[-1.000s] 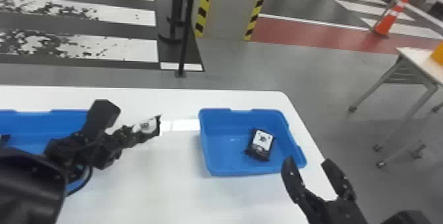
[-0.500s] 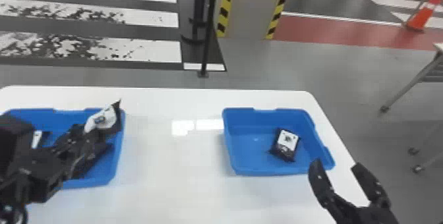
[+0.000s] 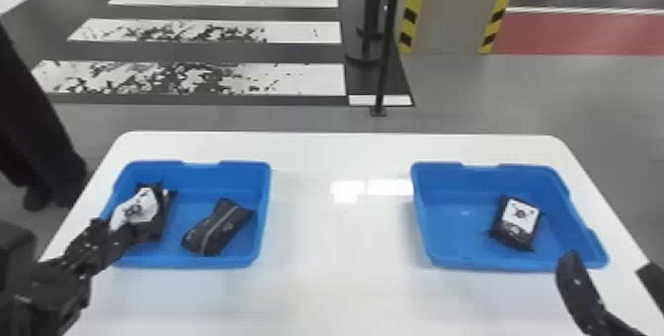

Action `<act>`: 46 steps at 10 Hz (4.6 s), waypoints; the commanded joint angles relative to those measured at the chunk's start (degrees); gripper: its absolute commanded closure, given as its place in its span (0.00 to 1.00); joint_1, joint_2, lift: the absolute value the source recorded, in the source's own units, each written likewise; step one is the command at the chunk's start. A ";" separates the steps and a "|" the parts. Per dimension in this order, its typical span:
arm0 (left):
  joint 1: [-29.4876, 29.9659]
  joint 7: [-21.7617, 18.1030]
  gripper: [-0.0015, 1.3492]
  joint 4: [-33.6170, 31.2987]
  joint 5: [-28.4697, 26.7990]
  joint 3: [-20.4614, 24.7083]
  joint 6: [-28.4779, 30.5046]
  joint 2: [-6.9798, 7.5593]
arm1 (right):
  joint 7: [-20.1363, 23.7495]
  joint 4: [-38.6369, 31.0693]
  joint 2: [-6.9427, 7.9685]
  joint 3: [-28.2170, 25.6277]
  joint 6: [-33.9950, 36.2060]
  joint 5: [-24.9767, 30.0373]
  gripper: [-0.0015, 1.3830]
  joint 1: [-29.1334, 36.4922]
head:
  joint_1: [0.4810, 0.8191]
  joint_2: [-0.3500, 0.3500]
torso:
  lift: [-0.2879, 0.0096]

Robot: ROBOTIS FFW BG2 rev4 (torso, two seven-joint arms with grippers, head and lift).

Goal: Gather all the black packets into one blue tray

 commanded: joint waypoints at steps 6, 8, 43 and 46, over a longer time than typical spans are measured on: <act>-12.16 0.53 0.00 20.95 3.66 -0.54 -8.81 1.87 | 0.09 0.24 0.05 0.39 0.00 -0.12 0.09 -0.18 | 0.63 0.66 | 0.60; -10.05 0.53 0.13 20.53 9.83 -2.94 -16.83 1.87 | 0.09 -0.04 0.00 0.27 0.00 0.22 0.09 -0.18 | 0.63 0.60 | 0.60; 12.31 4.83 0.16 5.90 30.39 -12.65 -36.66 0.02 | 5.54 34.13 -6.59 -3.95 53.86 14.27 0.92 -48.98 | 0.63 0.23 | 0.60; 11.89 4.66 0.16 6.04 30.51 -12.99 -35.81 0.28 | 5.89 27.94 -6.15 -3.72 49.36 14.27 0.92 -45.46 | 0.63 0.23 | 0.60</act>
